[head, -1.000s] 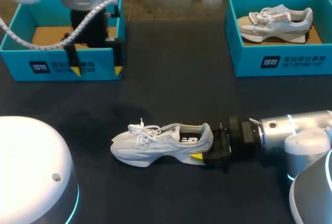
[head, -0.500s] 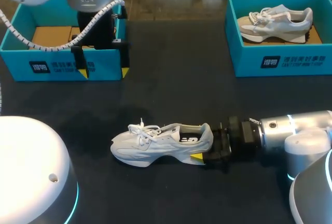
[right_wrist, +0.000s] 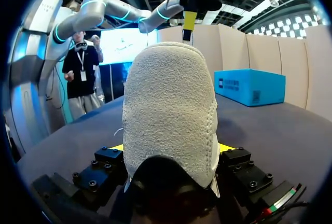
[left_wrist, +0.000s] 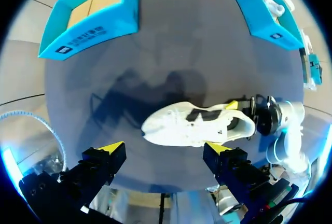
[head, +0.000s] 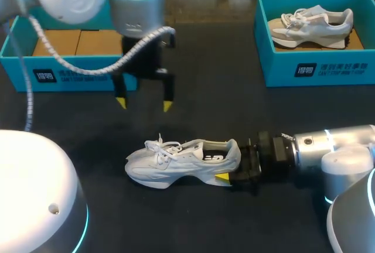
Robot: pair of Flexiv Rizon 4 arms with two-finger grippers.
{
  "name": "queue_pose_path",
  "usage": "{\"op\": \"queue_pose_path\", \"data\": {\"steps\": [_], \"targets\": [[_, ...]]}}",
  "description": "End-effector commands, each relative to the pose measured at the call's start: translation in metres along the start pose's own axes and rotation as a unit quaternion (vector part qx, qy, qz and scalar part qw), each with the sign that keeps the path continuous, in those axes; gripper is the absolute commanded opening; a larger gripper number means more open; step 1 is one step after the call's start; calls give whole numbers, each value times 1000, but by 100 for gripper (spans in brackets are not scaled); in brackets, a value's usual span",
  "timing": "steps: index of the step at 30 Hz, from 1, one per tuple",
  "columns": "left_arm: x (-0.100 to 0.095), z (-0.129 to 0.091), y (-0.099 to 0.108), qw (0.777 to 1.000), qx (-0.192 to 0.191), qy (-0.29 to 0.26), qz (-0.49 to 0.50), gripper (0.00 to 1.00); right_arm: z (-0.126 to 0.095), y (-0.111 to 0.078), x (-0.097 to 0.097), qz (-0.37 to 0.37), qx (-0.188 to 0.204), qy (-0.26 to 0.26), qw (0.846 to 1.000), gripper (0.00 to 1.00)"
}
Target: Take the shoe out of the shoebox, open the shoe tongue, remove and reinsert the insole, then place the shoe into the shoebox
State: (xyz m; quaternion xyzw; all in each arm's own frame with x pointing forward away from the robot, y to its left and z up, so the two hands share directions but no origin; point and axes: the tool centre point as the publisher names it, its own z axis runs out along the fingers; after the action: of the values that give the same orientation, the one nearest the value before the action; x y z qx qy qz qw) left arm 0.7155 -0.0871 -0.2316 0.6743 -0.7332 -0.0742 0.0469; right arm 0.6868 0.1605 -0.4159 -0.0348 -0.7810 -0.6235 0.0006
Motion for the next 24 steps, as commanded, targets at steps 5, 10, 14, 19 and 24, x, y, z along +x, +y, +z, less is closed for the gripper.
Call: {"op": "queue_pose_path", "data": {"steps": [5, 10, 14, 19, 24], "targets": [[61, 21, 3, 999, -34, -23, 12, 100, 3, -1, 0, 0, 1, -1, 1000, 0], [61, 21, 3, 999, -34, -23, 12, 100, 3, -1, 0, 0, 1, -1, 1000, 0], [61, 21, 3, 999, -34, -23, 12, 100, 3, -1, 0, 0, 1, -1, 1000, 0], [70, 34, 2, 999, -34, -16, 8, 100, 3, -1, 0, 0, 1, -1, 1000, 0], [87, 51, 3, 998, -50, -11, 19, 100, 3, -1, 0, 0, 1, -1, 1000, 0]]}}
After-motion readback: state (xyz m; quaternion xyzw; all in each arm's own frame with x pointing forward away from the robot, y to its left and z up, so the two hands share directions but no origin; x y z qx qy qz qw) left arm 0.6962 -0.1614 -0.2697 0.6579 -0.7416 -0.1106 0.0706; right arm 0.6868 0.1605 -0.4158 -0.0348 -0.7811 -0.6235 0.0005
